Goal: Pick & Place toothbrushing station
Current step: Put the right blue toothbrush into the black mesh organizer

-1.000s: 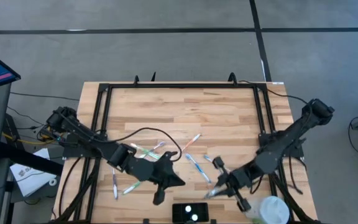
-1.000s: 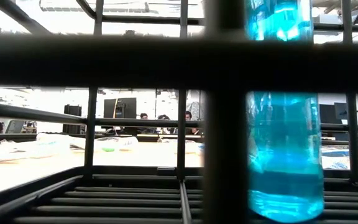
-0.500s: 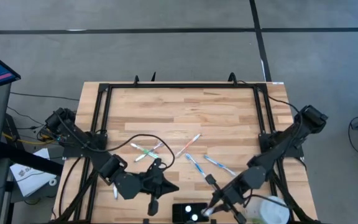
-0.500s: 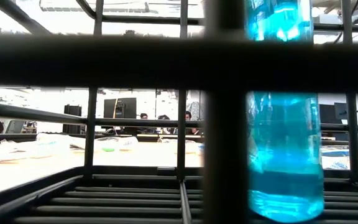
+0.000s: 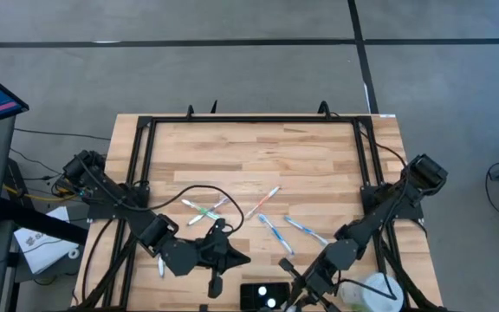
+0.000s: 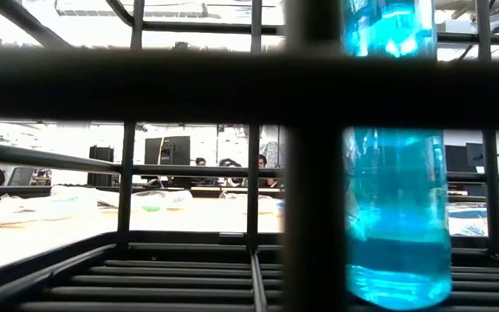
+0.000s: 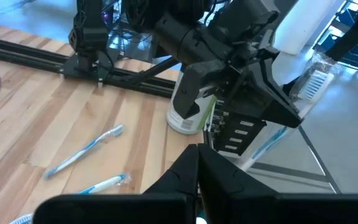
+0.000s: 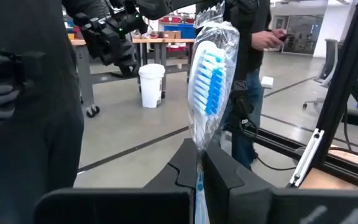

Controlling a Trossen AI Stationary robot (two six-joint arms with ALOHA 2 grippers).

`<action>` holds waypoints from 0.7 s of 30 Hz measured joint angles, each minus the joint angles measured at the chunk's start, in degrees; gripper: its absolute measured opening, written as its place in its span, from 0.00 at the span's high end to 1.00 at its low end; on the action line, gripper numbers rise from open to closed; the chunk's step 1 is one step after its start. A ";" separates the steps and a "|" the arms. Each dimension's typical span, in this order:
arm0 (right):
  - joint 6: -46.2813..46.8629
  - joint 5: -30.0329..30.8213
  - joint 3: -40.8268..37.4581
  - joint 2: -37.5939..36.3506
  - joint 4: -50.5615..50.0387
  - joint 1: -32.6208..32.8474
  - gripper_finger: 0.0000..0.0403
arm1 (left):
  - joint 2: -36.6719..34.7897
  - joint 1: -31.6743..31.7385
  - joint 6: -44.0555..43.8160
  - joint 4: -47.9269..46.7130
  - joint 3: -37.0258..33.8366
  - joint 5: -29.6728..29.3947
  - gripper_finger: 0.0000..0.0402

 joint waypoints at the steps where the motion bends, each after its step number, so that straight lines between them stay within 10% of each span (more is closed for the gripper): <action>1: -0.11 -0.02 0.00 0.00 0.02 0.02 1.00 | 0.00 0.00 0.00 -0.02 0.00 0.00 1.00; 21: 1.41 -1.51 -8.10 -0.11 10.02 -1.05 1.00 | 0.00 0.44 0.09 -0.10 0.00 -0.68 1.00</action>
